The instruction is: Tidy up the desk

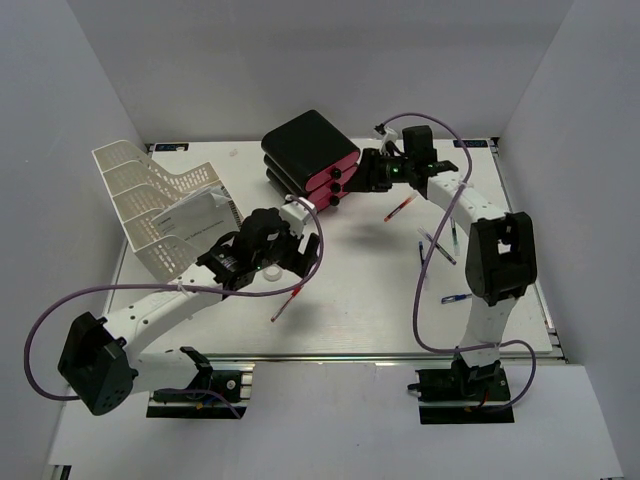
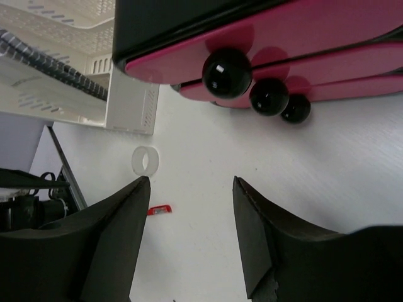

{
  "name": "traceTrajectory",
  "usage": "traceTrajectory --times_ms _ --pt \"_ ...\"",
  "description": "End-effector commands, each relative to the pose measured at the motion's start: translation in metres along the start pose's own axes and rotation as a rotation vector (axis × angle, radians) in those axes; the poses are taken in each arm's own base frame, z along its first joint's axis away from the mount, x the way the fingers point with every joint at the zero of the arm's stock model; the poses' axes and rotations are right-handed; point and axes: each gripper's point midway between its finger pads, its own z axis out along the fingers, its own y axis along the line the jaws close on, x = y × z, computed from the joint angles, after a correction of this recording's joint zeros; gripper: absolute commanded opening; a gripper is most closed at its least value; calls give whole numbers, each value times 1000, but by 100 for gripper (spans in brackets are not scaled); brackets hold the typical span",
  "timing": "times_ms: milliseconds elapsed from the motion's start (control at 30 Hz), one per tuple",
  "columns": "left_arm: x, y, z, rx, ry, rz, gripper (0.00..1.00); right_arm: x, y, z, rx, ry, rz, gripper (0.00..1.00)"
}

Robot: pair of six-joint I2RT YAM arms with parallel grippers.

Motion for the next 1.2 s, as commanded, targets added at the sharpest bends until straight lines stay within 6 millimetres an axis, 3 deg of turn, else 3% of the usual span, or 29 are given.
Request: traceTrajectory --times_ms 0,233,533,967,1167 --pt "-6 21 -7 -108 -21 9 94 -43 8 5 -7 -106 -46 62" --pt "-8 24 -10 -128 -34 14 94 -53 -8 31 11 -119 29 66" --pt "-5 23 -6 -120 -18 20 94 -64 -8 43 14 -151 13 68" --pt "-1 21 -2 -103 -6 22 94 -60 -14 61 27 -139 27 55" --pt "1 20 0 -97 -2 22 94 -52 -20 58 46 -139 29 39"
